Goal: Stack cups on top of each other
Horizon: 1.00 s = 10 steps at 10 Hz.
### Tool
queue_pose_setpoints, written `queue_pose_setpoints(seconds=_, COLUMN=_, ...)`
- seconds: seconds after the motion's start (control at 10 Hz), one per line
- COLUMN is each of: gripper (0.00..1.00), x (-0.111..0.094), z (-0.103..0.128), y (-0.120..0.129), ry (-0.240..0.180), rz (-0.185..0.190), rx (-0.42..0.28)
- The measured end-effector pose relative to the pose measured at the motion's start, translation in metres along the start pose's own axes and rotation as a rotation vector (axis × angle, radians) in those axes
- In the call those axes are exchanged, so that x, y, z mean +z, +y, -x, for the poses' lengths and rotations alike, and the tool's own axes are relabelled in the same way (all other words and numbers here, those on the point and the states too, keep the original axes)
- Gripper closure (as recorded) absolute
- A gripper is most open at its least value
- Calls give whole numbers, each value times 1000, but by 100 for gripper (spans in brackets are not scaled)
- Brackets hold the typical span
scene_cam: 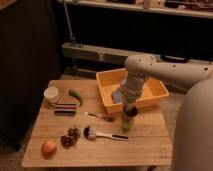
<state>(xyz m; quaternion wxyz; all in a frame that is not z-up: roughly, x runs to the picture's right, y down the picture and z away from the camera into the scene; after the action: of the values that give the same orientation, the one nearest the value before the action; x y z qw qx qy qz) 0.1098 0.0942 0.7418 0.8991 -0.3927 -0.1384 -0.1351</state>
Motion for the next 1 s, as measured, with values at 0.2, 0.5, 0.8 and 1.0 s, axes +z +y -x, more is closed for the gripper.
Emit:
queue_pose_setpoints(seconds=0.2, gripper=100, x=3, z=-3, y=1, ry=18, rz=-20, rx=-7)
queue_pose_setpoints(seconds=0.5, gripper=100, x=6, z=-5, y=-2, ry=32, rz=-47, rx=-23)
queue_pose_setpoints(seconds=0.8, gripper=100, x=10, z=-6, y=-3, ry=42, rz=-62, rx=-37)
queue_pose_setpoints(seconds=1.0, gripper=100, x=13, z=-7, y=-2, ry=55, rz=-67, rx=-42)
